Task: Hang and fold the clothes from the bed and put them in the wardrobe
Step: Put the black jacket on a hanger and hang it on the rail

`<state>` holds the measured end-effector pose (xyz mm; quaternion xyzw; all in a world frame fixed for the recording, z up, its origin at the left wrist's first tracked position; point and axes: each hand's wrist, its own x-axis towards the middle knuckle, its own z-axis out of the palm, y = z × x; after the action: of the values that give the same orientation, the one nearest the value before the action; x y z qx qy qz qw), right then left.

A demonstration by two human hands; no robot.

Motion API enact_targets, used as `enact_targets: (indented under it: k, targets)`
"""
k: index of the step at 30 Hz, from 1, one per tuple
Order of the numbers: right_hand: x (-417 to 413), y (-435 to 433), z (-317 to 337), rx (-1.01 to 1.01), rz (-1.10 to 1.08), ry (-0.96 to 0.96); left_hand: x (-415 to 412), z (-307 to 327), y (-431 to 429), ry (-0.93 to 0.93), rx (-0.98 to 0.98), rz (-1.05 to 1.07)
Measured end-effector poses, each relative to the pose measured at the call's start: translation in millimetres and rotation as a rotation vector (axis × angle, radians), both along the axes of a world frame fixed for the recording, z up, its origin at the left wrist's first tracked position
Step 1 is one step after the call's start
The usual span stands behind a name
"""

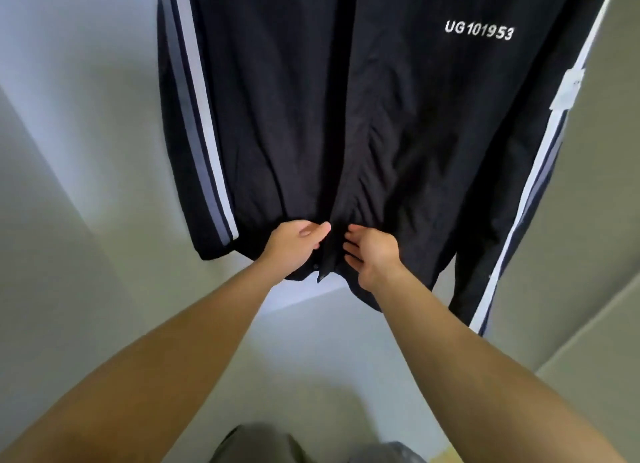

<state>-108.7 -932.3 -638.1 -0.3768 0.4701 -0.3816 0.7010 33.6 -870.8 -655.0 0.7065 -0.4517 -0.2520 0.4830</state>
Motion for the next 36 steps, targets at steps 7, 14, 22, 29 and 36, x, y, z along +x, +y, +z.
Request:
enact_targets:
  k: [7,14,22,29,36]
  targets:
    - [6.6,6.7,-78.6,0.414,0.003,0.049,-6.2,-29.8,5.0,-0.25,0.097,0.003]
    - [13.8,22.3,-124.3,0.452,0.108,-0.293,5.1,-48.3,29.2,-0.009,0.131,0.042]
    - [9.6,44.0,-134.9,0.422,0.148,-0.379,-7.4,-78.5,52.1,0.117,0.412,0.239]
    - [-13.5,60.7,-134.2,0.344,0.288,-0.386,-21.6,-91.0,68.0,0.644,0.223,0.339]
    - [-27.0,82.0,-129.8,0.369,0.304,-0.392,-34.9,-85.8,94.5,0.753,0.125,0.224]
